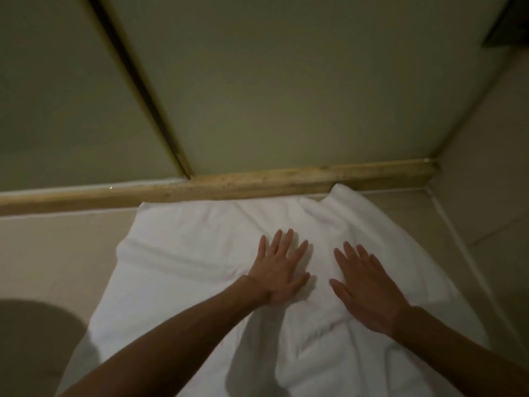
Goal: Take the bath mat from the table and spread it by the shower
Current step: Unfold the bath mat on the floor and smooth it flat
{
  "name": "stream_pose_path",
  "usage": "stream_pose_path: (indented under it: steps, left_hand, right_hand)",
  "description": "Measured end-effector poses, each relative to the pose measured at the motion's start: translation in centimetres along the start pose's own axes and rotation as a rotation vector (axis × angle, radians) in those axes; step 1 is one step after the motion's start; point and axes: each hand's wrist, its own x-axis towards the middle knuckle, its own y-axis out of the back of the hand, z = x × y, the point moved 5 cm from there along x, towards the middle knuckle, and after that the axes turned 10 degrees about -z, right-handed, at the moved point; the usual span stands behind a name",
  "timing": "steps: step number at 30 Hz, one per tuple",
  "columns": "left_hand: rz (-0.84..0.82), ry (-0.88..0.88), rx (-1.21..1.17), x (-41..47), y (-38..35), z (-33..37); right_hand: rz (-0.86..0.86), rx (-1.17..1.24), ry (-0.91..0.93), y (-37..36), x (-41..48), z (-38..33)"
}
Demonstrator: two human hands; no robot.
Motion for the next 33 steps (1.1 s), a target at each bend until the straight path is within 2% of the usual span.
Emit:
stream_pose_path:
  steps: [7, 11, 13, 14, 16, 19, 28, 33]
  left_hand:
    - [0.035, -0.046, -0.024, 6.3, 4.0, 2.4]
    - [0.183, -0.009, -0.022, 9.2, 5.3, 3.5]
    - [0.225, -0.015, 0.029, 10.2, 5.5, 4.3]
    - [0.231, -0.018, 0.048, 10.6, 5.4, 4.6]
    - [0.224, -0.012, 0.058, 11.4, 5.0, 4.9]
    - [0.200, 0.020, 0.029, 11.8, 4.1, 4.5]
    - [0.214, 0.056, 0.047, 11.7, 3.4, 3.9]
    - [0.142, 0.020, 0.012, 12.6, 3.3, 4.2]
  right_hand:
    - [0.032, 0.182, -0.118, 2.7, 3.4, 5.2]
    - [0.227, 0.103, -0.089, 4.2, 4.6, 6.4]
    - [0.349, 0.155, -0.116, 4.7, 5.1, 7.4]
    - [0.356, 0.205, -0.142, 4.6, 5.5, 8.1]
    - [0.229, 0.268, -0.172, 3.5, 6.3, 9.4]
    - [0.064, 0.191, -0.092, 1.6, 7.3, 9.2]
    - [0.114, 0.247, 0.077, 2.8, 9.0, 8.1]
    - [0.050, 0.008, 0.071, 2.5, 9.4, 9.1]
